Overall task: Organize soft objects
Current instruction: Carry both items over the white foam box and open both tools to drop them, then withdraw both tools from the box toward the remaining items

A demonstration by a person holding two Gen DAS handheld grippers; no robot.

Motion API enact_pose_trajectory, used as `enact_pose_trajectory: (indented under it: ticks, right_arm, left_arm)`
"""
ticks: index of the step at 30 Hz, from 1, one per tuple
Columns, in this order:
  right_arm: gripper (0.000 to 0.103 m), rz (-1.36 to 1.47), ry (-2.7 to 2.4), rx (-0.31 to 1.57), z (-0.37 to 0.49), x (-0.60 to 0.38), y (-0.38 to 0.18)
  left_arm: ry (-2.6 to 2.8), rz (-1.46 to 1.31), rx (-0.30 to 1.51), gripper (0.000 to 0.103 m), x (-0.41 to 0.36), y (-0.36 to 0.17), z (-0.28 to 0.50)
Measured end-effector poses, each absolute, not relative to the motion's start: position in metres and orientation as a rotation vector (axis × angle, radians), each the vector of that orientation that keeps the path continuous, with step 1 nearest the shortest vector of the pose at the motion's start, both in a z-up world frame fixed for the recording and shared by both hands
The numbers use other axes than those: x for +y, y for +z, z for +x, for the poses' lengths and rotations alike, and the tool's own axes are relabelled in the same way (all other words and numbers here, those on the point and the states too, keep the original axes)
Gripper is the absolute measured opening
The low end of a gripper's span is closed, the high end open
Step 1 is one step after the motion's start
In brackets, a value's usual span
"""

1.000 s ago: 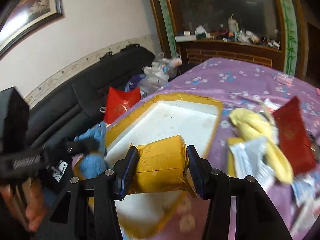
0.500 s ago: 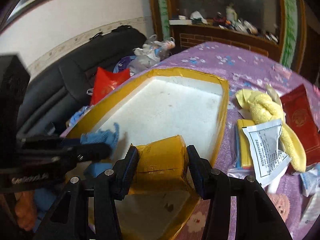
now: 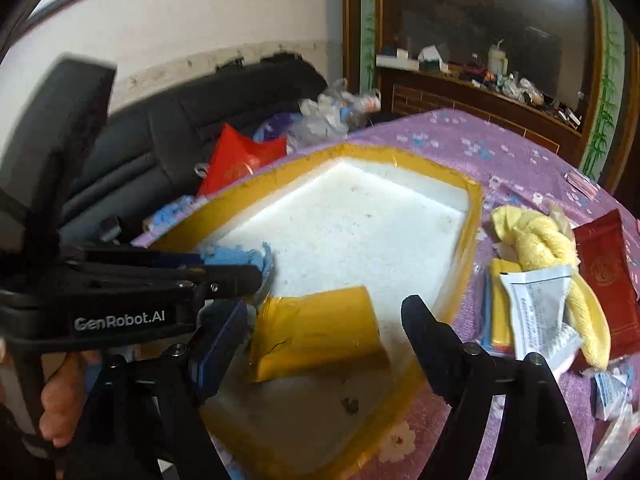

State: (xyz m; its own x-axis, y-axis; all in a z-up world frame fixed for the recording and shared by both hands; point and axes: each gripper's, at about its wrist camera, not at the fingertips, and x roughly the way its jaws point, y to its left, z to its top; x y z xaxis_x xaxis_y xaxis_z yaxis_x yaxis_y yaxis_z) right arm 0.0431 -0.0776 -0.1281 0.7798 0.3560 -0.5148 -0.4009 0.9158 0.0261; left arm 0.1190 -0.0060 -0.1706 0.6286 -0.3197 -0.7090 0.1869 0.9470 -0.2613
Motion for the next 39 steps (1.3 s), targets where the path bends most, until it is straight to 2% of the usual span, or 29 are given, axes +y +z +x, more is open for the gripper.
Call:
enact_pose_trajectory:
  ticks: [2,3,4,6,9,17,24,30,39]
  right_arm:
    - [0.086,-0.026,0.440,0.504,0.025,-0.095,-0.125]
    - [0.086,-0.004,0.452,0.498,0.022,-0.103,-0.125]
    - [0.087,0.042,0.476,0.489,0.011,-0.114,-0.125]
    - [0.087,0.104,0.504,0.478,0.000,-0.136,-0.126]
    - [0.089,0.178,0.510,0.466,-0.024,-0.161,-0.129]
    - [0.089,0.298,0.486,0.432,-0.052,-0.248,-0.142]
    - [0.090,0.452,0.419,0.469,-0.059,-0.332,-0.168]
    - [0.090,0.524,0.343,0.495,-0.067,-0.377,-0.177]
    - [0.090,0.632,0.232,0.528,-0.074,-0.426,-0.186]
  left_arm:
    - [-0.284,-0.202,0.787,0.046,-0.008,-0.167,0.113]
    - [-0.251,-0.216,0.769,0.066,-0.007,-0.165,0.107]
    - [-0.211,-0.242,0.743,0.080,-0.007,-0.163,0.104]
    - [-0.172,-0.269,0.685,0.081,-0.006,-0.161,0.093]
    - [-0.127,-0.254,0.725,0.081,-0.009,-0.164,0.094]
    - [-0.121,-0.230,0.568,0.081,-0.030,-0.114,0.030]
    - [-0.330,-0.174,0.686,0.081,-0.078,-0.120,0.008]
    - [-0.398,-0.179,0.775,0.081,-0.084,-0.110,-0.009]
    - [-0.427,-0.103,0.779,0.081,-0.086,-0.083,-0.038]
